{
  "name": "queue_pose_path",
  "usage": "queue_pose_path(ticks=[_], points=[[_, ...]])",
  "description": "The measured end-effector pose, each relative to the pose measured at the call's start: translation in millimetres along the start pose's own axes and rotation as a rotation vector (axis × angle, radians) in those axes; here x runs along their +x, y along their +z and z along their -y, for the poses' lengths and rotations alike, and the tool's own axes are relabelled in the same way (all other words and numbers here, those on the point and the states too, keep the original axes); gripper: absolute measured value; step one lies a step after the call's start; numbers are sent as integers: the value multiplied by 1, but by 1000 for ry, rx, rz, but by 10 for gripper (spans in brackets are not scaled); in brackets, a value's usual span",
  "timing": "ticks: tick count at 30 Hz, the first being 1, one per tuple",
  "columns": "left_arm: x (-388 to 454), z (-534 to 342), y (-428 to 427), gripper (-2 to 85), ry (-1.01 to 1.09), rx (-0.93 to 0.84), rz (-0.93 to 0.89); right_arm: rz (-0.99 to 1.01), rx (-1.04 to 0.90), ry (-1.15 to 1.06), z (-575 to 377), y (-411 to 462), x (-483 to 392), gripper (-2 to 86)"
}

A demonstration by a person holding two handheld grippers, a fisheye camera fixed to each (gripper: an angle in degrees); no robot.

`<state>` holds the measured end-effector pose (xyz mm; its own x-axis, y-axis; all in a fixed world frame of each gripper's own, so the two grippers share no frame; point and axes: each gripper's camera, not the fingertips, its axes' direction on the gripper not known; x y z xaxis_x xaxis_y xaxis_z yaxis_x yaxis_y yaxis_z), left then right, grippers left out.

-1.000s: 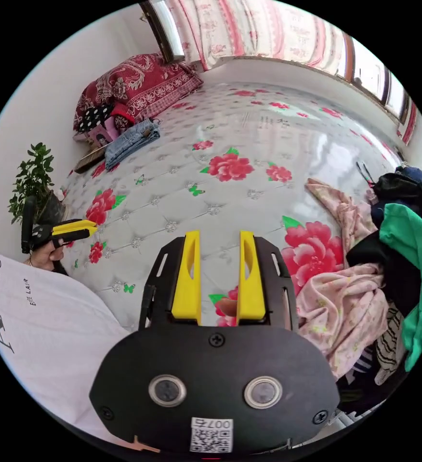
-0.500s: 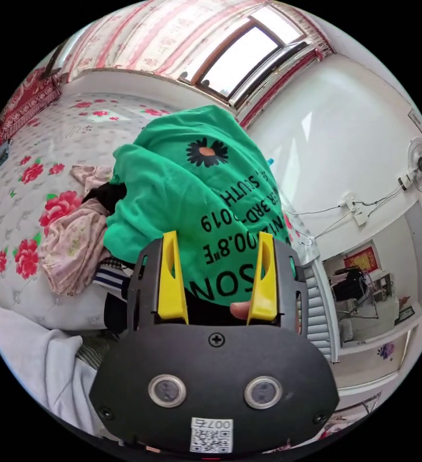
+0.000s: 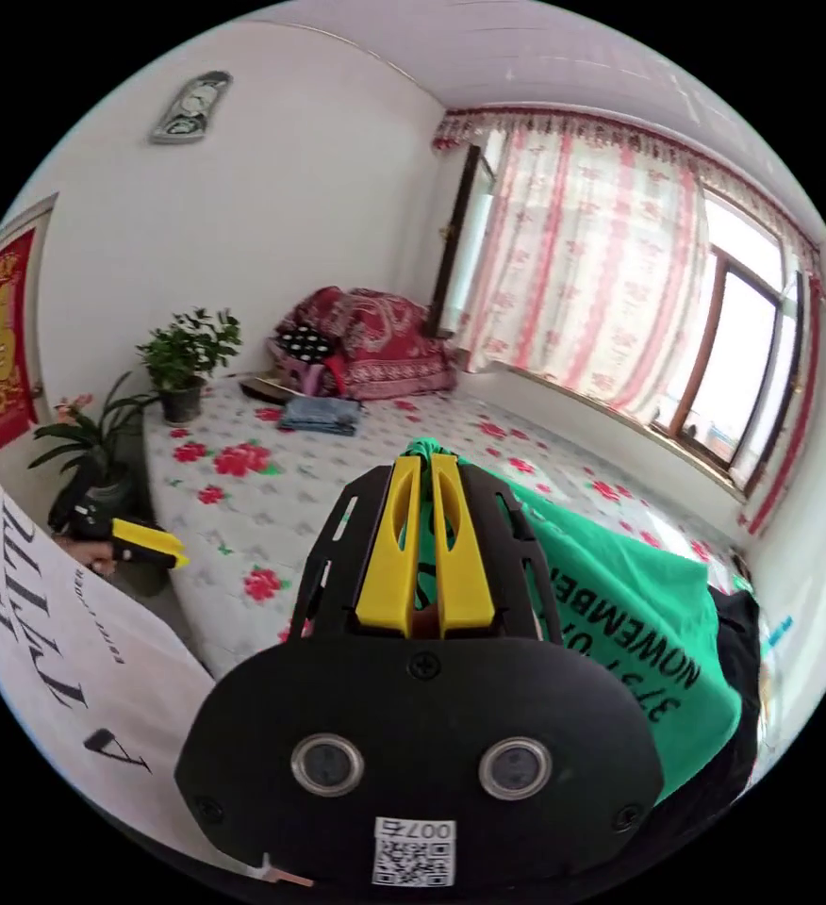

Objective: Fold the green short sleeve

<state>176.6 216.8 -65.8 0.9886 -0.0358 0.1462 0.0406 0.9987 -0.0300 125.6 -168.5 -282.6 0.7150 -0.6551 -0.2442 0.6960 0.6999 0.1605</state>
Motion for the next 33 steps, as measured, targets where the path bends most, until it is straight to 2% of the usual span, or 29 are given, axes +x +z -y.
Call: queue_pose_path(ticks=[2, 3, 5, 7, 10, 13, 16, 22, 26, 33], points=[[-4, 1, -4, 87, -23, 29, 10, 229, -46, -19, 21, 61, -33, 15], [-6, 1, -2, 87, -34, 26, 11, 365, -141, -26, 28, 108, -56, 20], [-13, -2, 1, 93, -94, -10, 7, 453, -281, -48, 25, 163, -89, 31], [-16, -11, -2, 96, -122, -11, 16, 514, -342, -27, 2, 192, -106, 45], [-22, -33, 0, 97, -162, -53, 66, 513, -407, -4, -38, 202, -97, 57], [-28, -52, 6, 97, -221, -111, 80, 375, -574, 67, -105, 213, -47, 76], [-27, -57, 10, 98, -246, -138, 103, 331, -625, 170, -138, 216, -3, 90], [-19, -28, -1, 111, -251, -98, 154, 355, -631, 163, -138, 237, 13, 111], [-27, 2, -3, 127, -247, -55, 201, 359, -625, -1, -119, 271, -13, 117], [-58, 51, 36, 108, -274, -140, 164, 385, -751, -15, -92, 368, -35, 90]])
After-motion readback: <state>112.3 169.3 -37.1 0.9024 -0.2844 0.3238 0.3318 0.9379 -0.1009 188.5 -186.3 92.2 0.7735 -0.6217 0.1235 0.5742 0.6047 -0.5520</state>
